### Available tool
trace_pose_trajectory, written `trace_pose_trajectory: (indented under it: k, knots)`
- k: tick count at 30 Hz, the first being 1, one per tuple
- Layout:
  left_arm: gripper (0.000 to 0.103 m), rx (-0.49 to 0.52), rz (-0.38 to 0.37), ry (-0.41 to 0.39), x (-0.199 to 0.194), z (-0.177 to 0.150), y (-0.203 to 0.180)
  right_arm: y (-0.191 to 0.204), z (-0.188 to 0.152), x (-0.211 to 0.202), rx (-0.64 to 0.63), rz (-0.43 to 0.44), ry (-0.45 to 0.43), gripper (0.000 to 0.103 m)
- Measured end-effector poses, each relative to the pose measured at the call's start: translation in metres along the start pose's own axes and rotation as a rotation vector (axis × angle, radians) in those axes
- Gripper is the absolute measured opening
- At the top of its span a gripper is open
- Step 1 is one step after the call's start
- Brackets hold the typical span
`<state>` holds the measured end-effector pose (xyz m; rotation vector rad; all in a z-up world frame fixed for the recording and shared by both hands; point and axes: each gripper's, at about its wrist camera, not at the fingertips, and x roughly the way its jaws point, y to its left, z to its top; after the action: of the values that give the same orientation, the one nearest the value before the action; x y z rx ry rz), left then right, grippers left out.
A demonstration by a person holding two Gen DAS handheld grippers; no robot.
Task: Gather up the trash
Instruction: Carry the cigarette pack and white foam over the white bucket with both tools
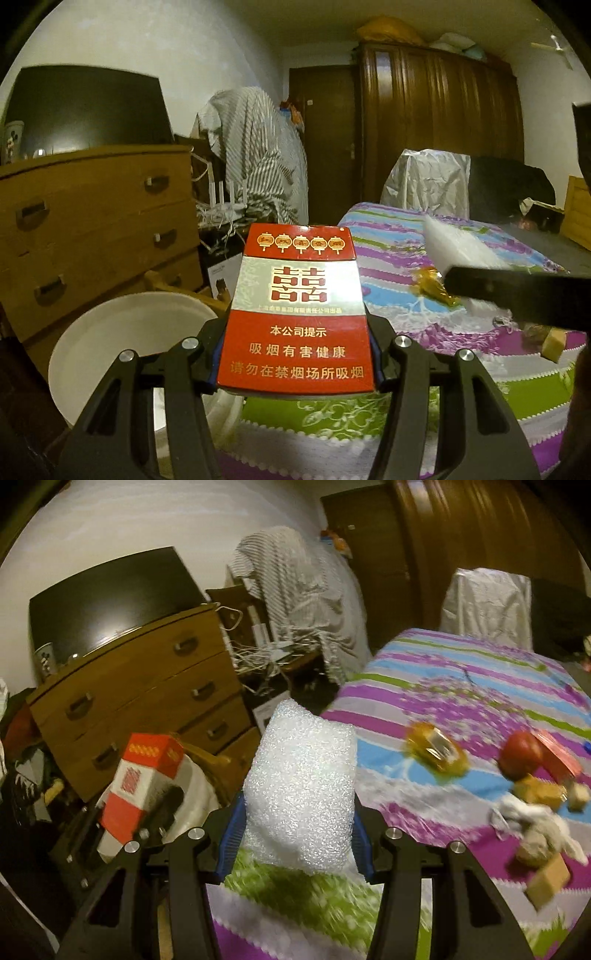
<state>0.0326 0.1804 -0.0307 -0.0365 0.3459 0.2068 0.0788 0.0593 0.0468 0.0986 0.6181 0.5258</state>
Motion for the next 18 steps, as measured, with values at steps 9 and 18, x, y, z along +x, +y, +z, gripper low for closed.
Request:
trace_pose_trajectory:
  k: [9, 18]
  knots:
    - [0.054, -0.057, 0.093, 0.079, 0.010, 0.017, 0.051, 0.028, 0.033, 0.021, -0.040, 0.123, -0.079, 0.052]
    - [0.054, -0.104, 0.268, 0.195, 0.010, 0.029, 0.117, 0.081, 0.046, 0.040, -0.105, 0.269, -0.081, 0.052]
